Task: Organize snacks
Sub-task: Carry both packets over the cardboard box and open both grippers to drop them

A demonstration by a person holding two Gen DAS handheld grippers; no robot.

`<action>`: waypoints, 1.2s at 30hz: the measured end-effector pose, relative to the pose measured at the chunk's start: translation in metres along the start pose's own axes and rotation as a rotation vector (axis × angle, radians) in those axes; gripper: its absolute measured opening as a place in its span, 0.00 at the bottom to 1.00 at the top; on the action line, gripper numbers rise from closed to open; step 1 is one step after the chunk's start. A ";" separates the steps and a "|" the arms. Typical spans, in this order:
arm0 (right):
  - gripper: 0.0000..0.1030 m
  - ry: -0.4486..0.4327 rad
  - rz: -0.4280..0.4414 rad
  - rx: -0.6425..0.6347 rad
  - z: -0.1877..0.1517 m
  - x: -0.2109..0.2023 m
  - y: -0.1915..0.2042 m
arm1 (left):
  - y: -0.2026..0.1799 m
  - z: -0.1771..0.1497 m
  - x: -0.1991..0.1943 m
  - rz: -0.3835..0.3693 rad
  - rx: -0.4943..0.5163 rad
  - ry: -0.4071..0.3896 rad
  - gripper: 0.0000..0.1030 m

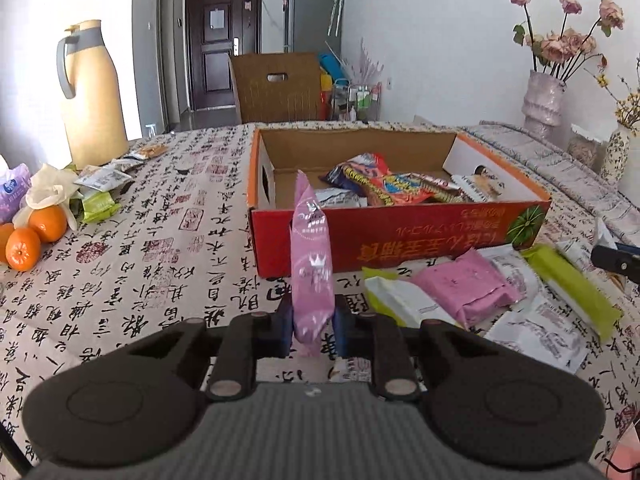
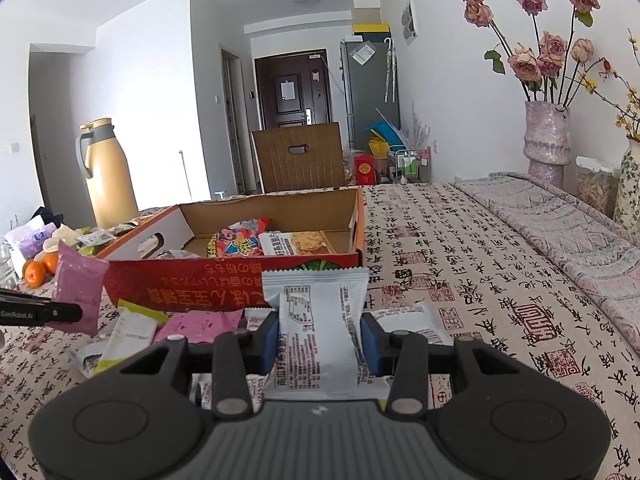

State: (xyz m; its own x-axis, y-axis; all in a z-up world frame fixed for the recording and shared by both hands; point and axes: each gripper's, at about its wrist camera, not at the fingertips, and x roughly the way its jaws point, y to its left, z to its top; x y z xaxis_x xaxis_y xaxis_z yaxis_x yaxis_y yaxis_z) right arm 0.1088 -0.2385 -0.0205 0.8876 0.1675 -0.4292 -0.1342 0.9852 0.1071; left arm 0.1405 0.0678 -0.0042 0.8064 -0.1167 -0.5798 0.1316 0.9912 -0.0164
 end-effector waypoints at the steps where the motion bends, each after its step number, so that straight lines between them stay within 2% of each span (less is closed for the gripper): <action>1: 0.40 -0.001 0.002 0.000 0.000 -0.001 0.001 | -0.001 0.000 -0.003 0.002 -0.004 -0.009 0.19; 12: 0.40 -0.017 0.029 -0.005 -0.001 -0.012 0.006 | -0.014 0.004 -0.032 -0.019 -0.023 -0.082 0.19; 21: 0.40 -0.036 0.049 -0.009 0.005 -0.016 0.010 | -0.030 0.020 -0.053 -0.042 -0.019 -0.164 0.19; 29: 0.40 -0.072 0.078 -0.013 0.030 -0.001 0.016 | -0.044 0.048 -0.043 -0.049 -0.039 -0.218 0.19; 36: 0.40 -0.097 0.104 -0.029 0.059 0.033 0.024 | -0.051 0.081 -0.013 -0.029 -0.066 -0.244 0.19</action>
State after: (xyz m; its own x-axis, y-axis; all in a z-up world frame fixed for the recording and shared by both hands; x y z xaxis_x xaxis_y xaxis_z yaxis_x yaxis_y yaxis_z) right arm 0.1614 -0.2117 0.0209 0.9063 0.2657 -0.3286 -0.2390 0.9636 0.1200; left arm 0.1701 0.0132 0.0702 0.9192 -0.1490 -0.3645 0.1252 0.9882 -0.0884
